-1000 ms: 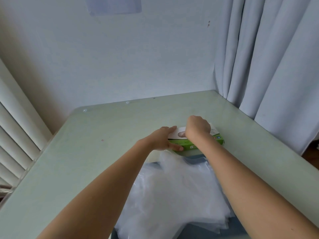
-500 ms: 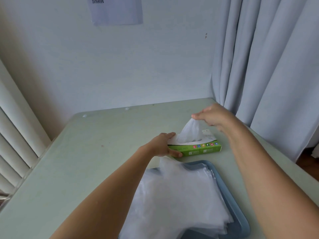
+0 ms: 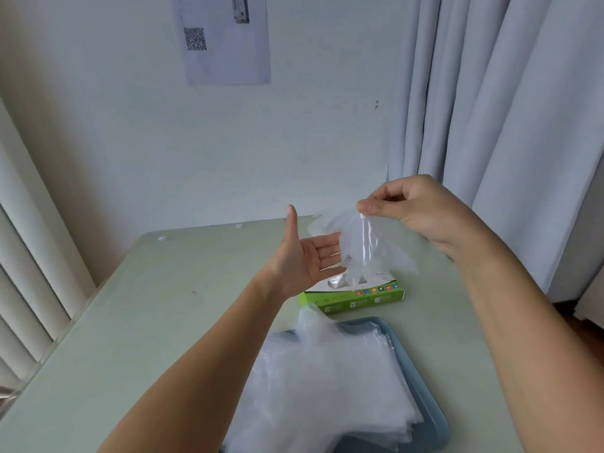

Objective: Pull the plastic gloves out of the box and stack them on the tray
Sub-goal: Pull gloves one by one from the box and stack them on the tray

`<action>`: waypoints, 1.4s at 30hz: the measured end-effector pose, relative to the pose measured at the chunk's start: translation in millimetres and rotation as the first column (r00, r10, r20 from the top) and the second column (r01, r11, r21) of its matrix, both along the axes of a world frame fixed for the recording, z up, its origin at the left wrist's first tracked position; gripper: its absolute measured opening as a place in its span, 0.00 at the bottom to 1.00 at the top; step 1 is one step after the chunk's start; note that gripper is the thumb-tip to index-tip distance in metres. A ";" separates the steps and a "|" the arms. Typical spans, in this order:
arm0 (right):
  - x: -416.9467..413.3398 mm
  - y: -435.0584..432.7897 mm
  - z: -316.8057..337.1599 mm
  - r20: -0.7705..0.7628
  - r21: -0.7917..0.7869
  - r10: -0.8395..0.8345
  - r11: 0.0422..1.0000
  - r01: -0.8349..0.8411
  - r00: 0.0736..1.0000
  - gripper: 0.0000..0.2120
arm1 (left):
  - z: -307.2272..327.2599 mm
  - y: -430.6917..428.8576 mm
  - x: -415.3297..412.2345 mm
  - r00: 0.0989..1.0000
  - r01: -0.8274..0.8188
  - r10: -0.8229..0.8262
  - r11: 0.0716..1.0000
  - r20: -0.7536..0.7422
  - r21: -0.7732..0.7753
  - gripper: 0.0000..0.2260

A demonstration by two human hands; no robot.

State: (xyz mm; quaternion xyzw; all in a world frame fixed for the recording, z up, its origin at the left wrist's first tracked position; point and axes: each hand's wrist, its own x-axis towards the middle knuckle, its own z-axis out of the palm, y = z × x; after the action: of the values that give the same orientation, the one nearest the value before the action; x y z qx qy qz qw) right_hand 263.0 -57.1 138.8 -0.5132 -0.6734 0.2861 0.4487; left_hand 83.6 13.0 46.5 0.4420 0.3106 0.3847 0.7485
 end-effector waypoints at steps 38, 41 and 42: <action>-6.8 -74.0 -100.5 -0.637 -0.169 -0.222 0.975 0.146 0.739 0.01 | 7.0 -123.6 -49.1 0.621 -0.312 0.717 0.597 -0.317 0.740 0.06; -2.2 -62.8 -104.1 -0.552 -0.229 -0.248 0.963 0.141 0.796 0.03 | 2.2 -126.6 -52.8 0.604 -0.304 0.708 0.629 -0.366 0.716 0.07; -2.2 -60.0 -108.4 -0.483 -0.265 -0.246 0.956 0.127 0.840 0.03 | -1.6 -129.4 -54.7 0.588 -0.280 0.702 0.643 -0.403 0.712 0.07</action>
State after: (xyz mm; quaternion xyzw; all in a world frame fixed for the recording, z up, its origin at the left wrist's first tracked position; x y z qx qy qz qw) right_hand 260.8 -117.1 30.4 -0.5294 -0.4403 0.4400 0.5765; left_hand 28.9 -116.4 44.8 0.6400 0.5322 0.4828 0.2721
